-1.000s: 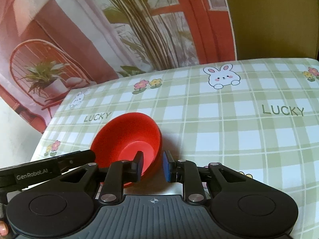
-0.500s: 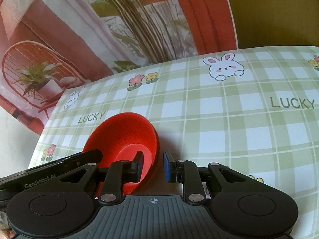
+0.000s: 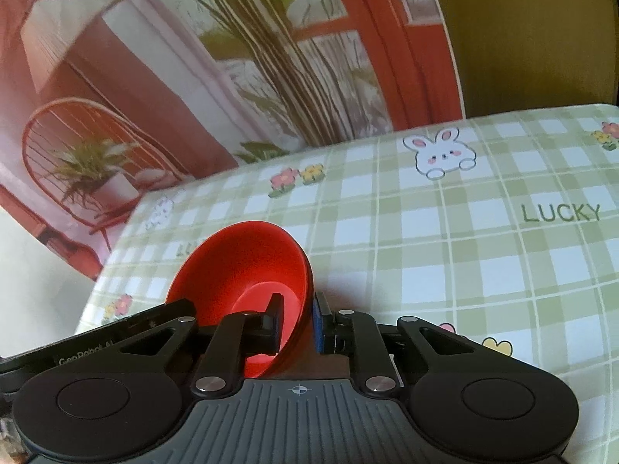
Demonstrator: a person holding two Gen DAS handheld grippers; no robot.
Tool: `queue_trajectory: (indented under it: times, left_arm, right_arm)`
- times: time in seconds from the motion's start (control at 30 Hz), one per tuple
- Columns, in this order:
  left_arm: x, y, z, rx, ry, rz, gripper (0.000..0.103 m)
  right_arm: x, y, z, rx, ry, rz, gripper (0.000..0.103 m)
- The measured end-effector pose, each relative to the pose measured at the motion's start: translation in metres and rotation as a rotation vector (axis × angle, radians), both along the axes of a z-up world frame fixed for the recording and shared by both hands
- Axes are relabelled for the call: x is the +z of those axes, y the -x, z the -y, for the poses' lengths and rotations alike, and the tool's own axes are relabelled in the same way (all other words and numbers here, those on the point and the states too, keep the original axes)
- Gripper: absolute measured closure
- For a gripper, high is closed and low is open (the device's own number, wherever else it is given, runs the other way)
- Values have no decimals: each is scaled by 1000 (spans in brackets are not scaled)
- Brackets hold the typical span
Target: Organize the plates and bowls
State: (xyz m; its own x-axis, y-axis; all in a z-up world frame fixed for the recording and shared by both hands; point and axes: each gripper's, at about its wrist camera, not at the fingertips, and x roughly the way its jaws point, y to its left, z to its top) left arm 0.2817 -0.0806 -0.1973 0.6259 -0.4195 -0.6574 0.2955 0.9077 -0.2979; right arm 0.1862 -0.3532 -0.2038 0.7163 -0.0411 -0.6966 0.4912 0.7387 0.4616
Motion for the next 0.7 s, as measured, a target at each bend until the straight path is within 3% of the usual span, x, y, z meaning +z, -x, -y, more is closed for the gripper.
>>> queue_trajectory:
  times: [0.43, 0.7]
  left_arm:
    - [39, 55, -5, -7, -41, 47, 92]
    - [42, 88, -11, -25, -54, 44, 91]
  right_arm:
    - [42, 42, -27, -7, 40, 63, 87]
    - [50, 73, -48, -1, 64, 64, 87]
